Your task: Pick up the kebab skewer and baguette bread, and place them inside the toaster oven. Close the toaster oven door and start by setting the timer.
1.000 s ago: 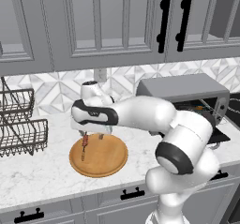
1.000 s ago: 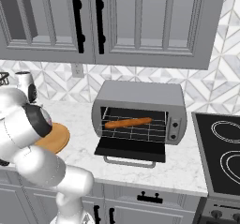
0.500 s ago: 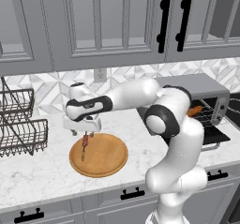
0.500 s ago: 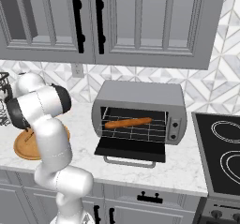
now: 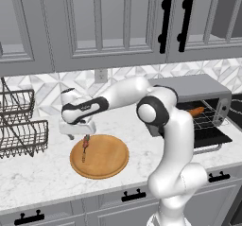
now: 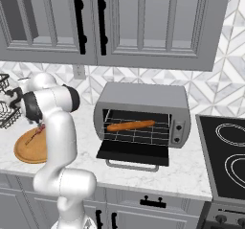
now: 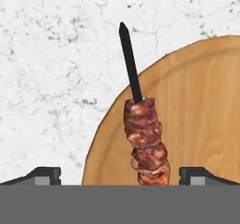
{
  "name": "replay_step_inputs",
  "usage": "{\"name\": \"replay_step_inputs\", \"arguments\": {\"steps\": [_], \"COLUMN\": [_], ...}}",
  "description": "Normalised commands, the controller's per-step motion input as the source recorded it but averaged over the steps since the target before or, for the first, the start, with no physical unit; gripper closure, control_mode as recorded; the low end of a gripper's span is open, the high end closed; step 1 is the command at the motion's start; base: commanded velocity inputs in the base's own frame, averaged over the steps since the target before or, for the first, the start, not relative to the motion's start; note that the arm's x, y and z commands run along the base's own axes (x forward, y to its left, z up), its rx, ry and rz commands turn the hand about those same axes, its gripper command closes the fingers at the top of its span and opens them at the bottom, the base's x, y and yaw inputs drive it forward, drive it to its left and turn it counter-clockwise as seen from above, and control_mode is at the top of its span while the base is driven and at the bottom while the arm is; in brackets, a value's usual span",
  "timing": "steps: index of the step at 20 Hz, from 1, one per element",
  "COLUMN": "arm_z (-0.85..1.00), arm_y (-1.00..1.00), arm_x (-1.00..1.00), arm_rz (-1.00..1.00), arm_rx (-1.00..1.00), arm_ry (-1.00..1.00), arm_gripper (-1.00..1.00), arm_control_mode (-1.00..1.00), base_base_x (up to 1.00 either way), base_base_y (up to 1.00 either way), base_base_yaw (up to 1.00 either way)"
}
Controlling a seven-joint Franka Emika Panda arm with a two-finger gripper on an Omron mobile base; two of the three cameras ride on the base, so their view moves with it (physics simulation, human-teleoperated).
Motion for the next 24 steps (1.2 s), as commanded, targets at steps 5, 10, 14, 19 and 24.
{"name": "replay_step_inputs", "arguments": {"steps": [5, 10, 14, 19, 24], "arm_z": [-0.29, -0.54, -0.48, -0.19, -0.1], "arm_y": [-0.4, -0.41, -0.13, 0.0, 0.0], "arm_x": [0.0, 0.0, 0.0, 0.0, 0.0], "arm_rz": [0.0, 0.0, 0.0, 0.0, 0.0], "arm_rx": [0.06, 0.11, 0.06, 0.0, 0.0], "arm_ry": [-0.01, -0.09, -0.11, -0.05, 0.0], "arm_gripper": [-1.0, -1.0, -1.0, 1.0, 1.0], "arm_control_mode": [-1.0, -1.0, -1.0, -1.0, -1.0], "base_base_x": [0.0, 0.0, 0.0, 0.0, 0.0], "base_base_y": [0.0, 0.0, 0.0, 0.0, 0.0], "base_base_yaw": [0.0, 0.0, 0.0, 0.0, 0.0]}}
